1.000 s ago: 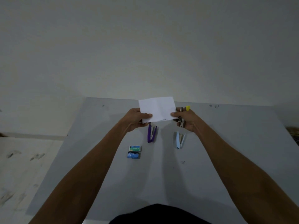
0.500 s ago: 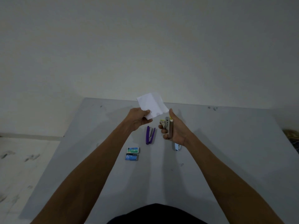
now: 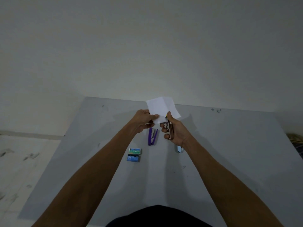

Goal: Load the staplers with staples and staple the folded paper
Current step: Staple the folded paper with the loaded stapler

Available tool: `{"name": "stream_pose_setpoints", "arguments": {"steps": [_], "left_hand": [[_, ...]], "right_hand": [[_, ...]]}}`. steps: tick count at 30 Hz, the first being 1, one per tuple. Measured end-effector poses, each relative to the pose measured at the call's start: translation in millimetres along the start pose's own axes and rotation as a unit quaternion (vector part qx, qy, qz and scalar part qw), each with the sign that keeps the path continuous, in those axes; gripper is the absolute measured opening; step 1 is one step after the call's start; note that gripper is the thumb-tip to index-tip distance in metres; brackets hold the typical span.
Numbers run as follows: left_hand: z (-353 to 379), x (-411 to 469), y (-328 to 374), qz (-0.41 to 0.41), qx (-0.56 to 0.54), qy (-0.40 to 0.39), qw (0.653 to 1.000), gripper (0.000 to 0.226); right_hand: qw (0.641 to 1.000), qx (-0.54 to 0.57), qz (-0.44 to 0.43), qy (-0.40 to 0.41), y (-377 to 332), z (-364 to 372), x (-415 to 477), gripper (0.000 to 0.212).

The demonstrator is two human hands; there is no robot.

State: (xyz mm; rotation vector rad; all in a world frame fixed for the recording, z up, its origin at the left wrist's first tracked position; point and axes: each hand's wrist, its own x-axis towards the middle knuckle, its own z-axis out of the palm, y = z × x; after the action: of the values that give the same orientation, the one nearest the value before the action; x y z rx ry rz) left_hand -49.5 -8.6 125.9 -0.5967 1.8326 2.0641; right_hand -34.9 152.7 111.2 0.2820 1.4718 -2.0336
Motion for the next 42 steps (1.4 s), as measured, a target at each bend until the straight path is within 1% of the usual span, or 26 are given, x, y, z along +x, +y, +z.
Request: {"name": "stream_pose_setpoints", "arguments": {"steps": [7,12,17,22,27,33,35,38,42], "left_hand": [[4,2,-5,0.0,0.015,0.006,1.0,0.03],[6,3,-4,0.004,0.038,0.006,0.999,0.032],[7,4,-2,0.006,0.068,0.009,0.998,0.032],[6,4,-3,0.0,0.07,0.01,0.997,0.033],[6,5,-2,-0.008,0.081,0.007,0.997,0.032],[6,5,-2,-0.007,0.086,0.007,0.996,0.029],[6,4,-2,-0.006,0.088,0.003,0.996,0.028],[6,3,-1,0.0,0.082,-0.007,0.997,0.025],[7,3,-1,0.002,0.081,-0.014,0.997,0.028]], "right_hand": [[1.0,0.009,0.002,0.025,7,-2,2,0.041],[0.998,0.001,0.002,0.061,9,-2,2,0.038],[0.999,-0.015,-0.004,0.046,10,-3,2,0.041],[1.0,0.016,0.002,0.024,11,-6,4,0.025],[0.999,0.013,-0.006,0.046,14,-6,6,0.018],[0.998,0.022,-0.017,0.053,16,-5,8,0.017],[0.998,0.013,-0.024,0.063,16,-5,9,0.016],[0.993,-0.031,-0.046,0.1,14,-5,10,0.016],[0.989,-0.051,-0.063,0.121,16,-6,11,0.017]]}}
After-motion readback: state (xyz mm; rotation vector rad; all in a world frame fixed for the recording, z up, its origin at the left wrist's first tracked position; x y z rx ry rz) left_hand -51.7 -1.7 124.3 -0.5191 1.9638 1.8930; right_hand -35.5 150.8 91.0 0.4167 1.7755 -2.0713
